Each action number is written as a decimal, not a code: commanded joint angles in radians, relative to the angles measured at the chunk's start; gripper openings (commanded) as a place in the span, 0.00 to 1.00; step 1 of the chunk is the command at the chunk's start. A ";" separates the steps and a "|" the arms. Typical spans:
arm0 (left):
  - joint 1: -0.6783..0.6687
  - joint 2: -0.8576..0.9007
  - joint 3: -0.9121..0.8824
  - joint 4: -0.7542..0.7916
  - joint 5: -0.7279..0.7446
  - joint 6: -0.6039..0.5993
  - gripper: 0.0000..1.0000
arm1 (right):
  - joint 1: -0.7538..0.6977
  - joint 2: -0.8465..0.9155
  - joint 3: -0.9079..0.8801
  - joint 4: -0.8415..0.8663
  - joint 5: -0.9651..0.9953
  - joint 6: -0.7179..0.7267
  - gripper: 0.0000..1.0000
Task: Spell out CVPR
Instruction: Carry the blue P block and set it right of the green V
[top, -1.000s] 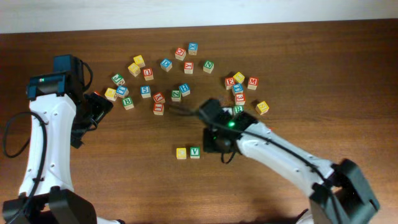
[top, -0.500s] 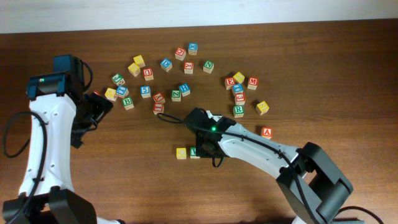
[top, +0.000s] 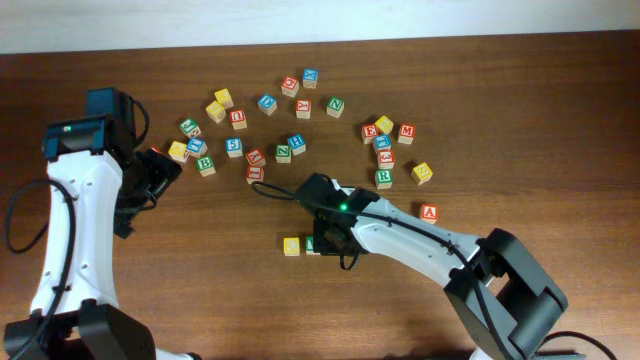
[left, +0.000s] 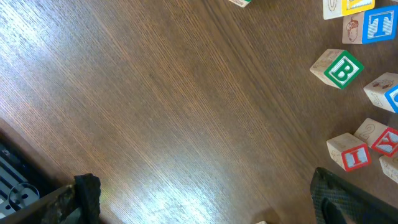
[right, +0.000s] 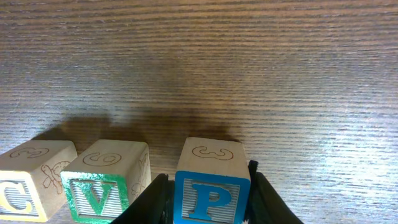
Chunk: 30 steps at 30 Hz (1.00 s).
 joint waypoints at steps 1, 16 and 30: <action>0.007 0.000 -0.002 -0.001 -0.005 -0.009 0.99 | 0.007 0.017 -0.004 0.003 -0.002 -0.023 0.27; 0.007 0.000 -0.002 -0.002 -0.004 -0.009 0.99 | 0.006 0.017 -0.004 0.017 -0.013 -0.100 0.28; 0.007 0.000 -0.002 -0.002 -0.005 -0.009 0.99 | 0.004 0.016 -0.001 0.018 -0.017 -0.098 0.41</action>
